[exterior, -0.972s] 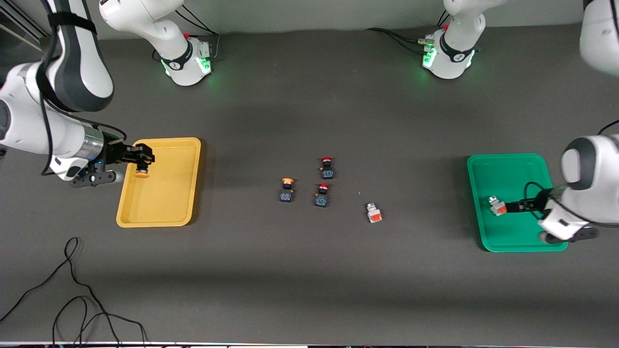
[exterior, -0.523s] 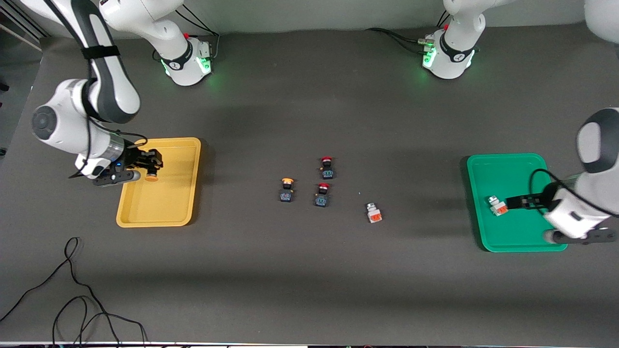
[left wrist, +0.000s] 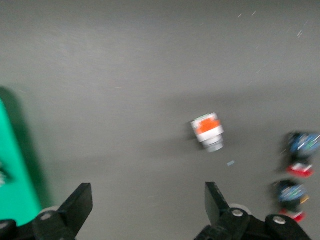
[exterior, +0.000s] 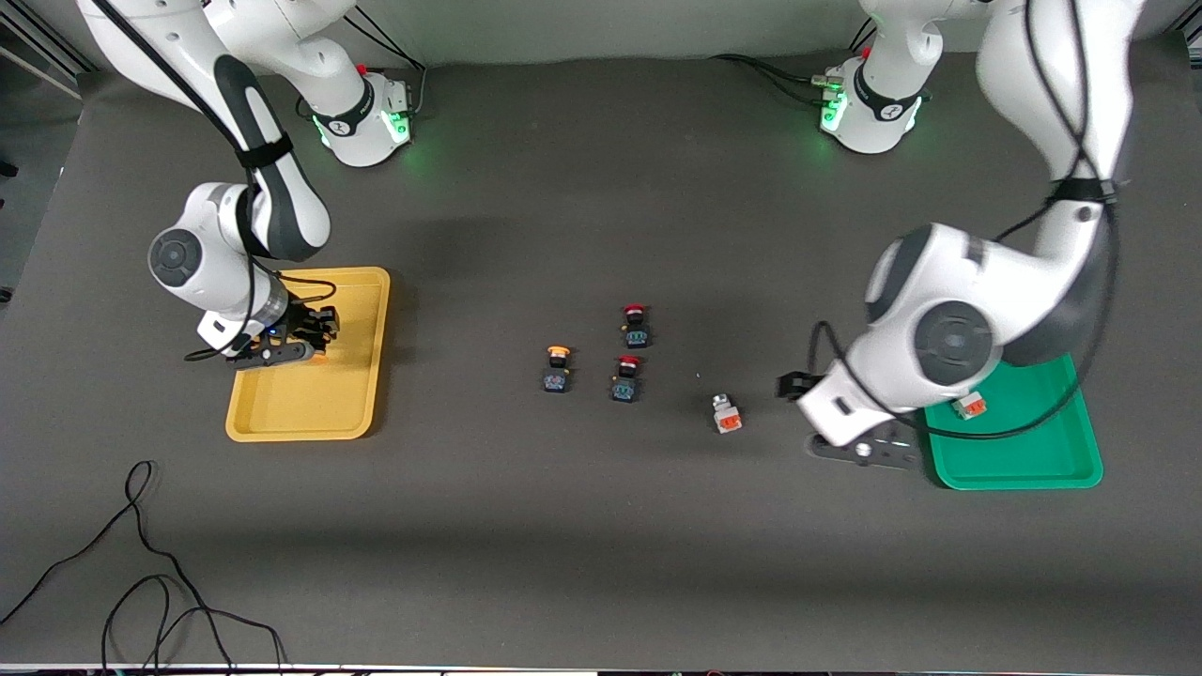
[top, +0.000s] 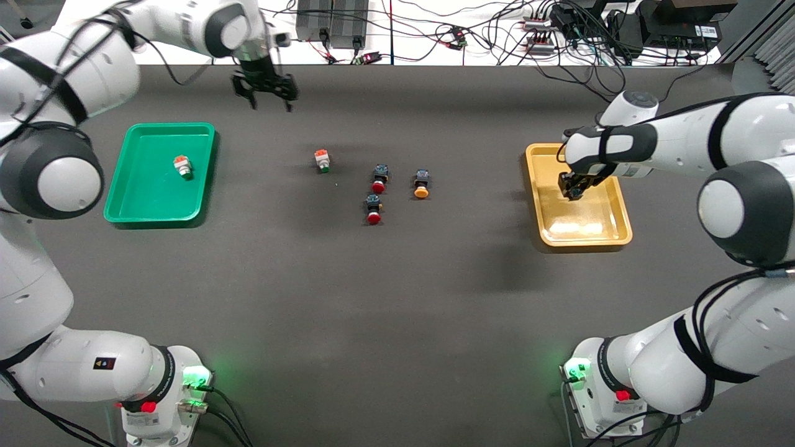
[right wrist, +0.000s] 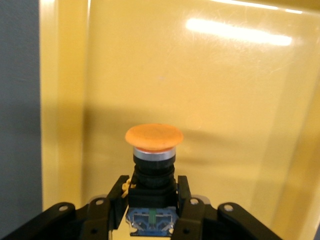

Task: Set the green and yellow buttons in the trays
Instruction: 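Open the right gripper over the yellow tray while the left gripper reaches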

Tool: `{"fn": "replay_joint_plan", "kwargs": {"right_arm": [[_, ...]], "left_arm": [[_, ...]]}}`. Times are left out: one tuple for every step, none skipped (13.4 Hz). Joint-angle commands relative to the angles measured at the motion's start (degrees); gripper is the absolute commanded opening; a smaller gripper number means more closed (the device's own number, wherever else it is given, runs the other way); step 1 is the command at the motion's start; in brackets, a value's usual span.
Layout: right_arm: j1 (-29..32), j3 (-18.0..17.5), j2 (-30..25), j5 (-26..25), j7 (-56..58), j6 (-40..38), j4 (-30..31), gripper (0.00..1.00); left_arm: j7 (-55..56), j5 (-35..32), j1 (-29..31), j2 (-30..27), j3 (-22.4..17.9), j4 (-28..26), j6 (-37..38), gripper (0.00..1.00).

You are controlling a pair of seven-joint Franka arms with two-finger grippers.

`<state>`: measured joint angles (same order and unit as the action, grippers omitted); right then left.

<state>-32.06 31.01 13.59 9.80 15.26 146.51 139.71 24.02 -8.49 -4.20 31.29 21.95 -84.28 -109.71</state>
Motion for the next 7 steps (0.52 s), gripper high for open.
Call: {"fn": "replay_joint_plan", "kwargs": {"right_arm": [[-1.42, 0.36, 2.05, 0.39, 1.44, 2.37, -0.58, 0.00], [-1.42, 0.28, 2.75, 0.39, 1.44, 2.55, -0.67, 0.00], [-1.42, 0.28, 3.02, 0.48, 1.44, 2.99, -0.67, 0.00], [-1.42, 0.28, 3.11, 0.48, 1.44, 3.08, -0.67, 0.19], [-1.60, 0.28, 3.11, 0.48, 1.44, 3.08, -0.67, 0.67], [-1.51, 0.28, 3.02, 0.48, 1.44, 3.08, -0.67, 0.90], [-1.51, 0.28, 3.02, 0.74, 1.44, 3.08, -0.67, 0.97]], "left_arm": [[13.82, 0.31, -4.22, 3.33, -0.77, 0.70, -4.01, 1.00], [18.82, 0.40, -5.54, 4.21, -0.85, 0.70, -5.42, 1.00], [25.05, -0.29, -6.42, 5.18, -0.85, 0.61, -7.08, 1.00], [27.37, -1.69, -7.47, 6.41, -1.11, 0.53, -7.97, 1.00], [27.92, -3.36, -7.75, 7.98, -1.29, 0.52, -9.54, 1.00], [28.19, -3.55, -7.40, 9.48, -1.73, 0.18, -11.74, 1.00], [28.10, -3.55, -7.48, 10.36, -3.39, -0.61, -14.28, 0.99]]}}
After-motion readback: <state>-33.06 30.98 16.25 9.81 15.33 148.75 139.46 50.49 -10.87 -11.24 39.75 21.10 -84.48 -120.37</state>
